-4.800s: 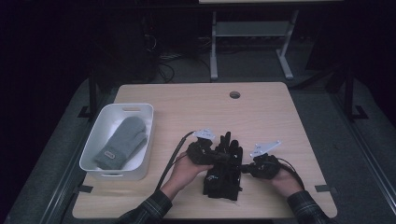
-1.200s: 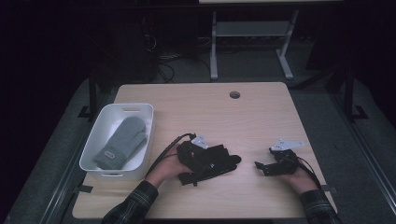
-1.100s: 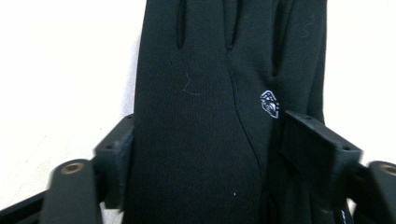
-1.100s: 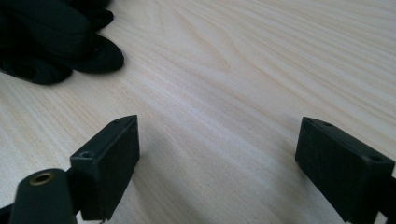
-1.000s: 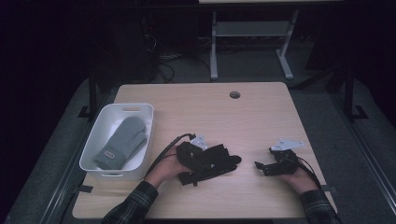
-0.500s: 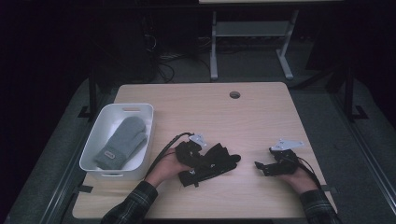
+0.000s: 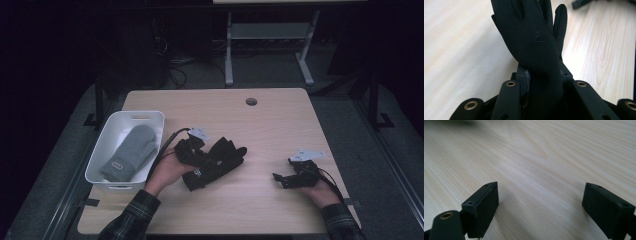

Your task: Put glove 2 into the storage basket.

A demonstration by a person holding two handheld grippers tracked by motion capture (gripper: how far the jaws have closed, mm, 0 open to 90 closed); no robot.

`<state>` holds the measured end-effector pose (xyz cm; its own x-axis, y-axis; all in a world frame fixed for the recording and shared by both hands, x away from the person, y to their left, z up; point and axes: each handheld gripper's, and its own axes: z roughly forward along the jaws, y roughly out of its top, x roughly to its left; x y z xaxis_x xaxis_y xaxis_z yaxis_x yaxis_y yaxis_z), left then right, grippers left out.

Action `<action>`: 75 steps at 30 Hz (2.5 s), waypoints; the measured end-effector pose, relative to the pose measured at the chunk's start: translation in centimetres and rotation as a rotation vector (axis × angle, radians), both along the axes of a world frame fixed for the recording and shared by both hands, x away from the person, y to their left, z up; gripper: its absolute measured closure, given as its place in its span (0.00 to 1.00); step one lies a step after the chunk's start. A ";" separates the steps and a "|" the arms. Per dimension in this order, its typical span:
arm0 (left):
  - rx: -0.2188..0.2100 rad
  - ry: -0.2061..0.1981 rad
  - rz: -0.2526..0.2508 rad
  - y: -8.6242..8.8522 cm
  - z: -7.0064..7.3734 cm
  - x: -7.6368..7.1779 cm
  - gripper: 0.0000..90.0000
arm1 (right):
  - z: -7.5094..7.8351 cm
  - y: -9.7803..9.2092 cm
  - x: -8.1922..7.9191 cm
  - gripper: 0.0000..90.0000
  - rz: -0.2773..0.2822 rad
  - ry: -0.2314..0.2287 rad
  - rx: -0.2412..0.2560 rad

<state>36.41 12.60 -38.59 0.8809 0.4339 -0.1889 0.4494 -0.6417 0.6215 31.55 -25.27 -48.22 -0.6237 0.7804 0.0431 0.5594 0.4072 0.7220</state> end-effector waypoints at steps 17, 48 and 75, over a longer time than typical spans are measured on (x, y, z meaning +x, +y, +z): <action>-0.014 -0.074 0.236 10.8 7.3 0.4 0.78 | 0.0 0.0 0.0 0.15 0.000 -0.001 0.000; 0.069 0.010 0.572 23.4 1.7 0.4 0.73 | 0.0 0.0 0.0 0.15 -0.001 -0.001 -0.001; -0.025 -0.194 0.493 17.7 5.2 0.0 0.24 | 0.0 0.0 0.0 0.15 -0.004 0.000 -0.001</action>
<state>36.46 30.35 -33.43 0.5932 0.8030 -0.0578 0.5692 -0.3676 0.7355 31.52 -25.28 -48.21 -0.6209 0.7827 0.0425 0.5610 0.4059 0.7215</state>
